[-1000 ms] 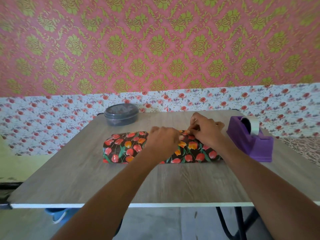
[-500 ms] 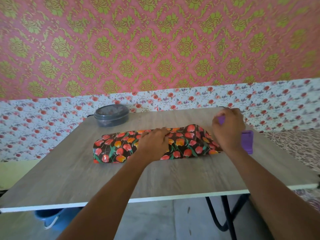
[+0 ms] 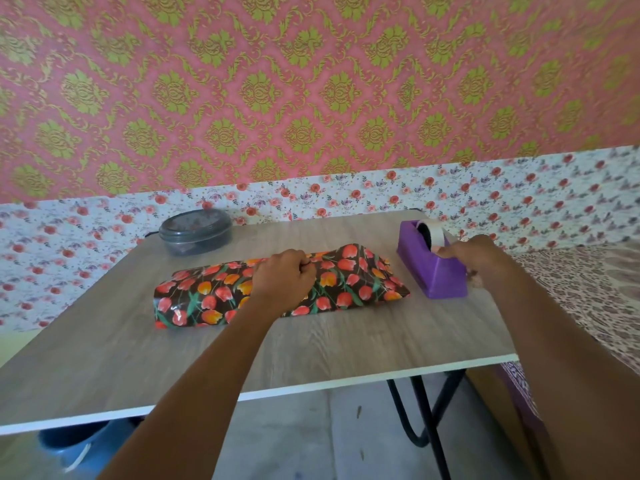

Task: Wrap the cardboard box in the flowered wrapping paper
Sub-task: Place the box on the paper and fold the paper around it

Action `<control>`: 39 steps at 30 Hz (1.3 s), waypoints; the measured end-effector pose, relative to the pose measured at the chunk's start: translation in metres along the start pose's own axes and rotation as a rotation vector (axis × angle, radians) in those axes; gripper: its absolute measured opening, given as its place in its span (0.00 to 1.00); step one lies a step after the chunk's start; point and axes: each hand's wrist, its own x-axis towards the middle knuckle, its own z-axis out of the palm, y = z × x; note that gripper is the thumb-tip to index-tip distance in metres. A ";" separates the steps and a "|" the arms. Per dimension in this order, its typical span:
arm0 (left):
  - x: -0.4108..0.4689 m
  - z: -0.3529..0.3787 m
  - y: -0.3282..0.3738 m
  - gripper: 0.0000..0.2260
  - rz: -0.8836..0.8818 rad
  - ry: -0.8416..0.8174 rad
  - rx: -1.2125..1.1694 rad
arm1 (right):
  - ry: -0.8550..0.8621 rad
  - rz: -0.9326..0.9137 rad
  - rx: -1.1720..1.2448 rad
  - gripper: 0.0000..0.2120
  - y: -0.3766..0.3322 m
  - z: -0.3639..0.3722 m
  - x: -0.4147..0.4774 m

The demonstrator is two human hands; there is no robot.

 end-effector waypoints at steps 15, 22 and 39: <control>0.002 0.010 -0.010 0.14 0.052 0.077 -0.018 | 0.309 -0.194 0.000 0.21 0.014 0.021 -0.003; 0.003 0.010 -0.011 0.13 0.069 0.088 -0.027 | 0.381 -0.098 0.434 0.17 0.022 0.023 -0.019; 0.005 0.011 -0.012 0.14 0.091 0.074 0.014 | 0.383 -0.316 0.604 0.05 0.077 0.063 -0.055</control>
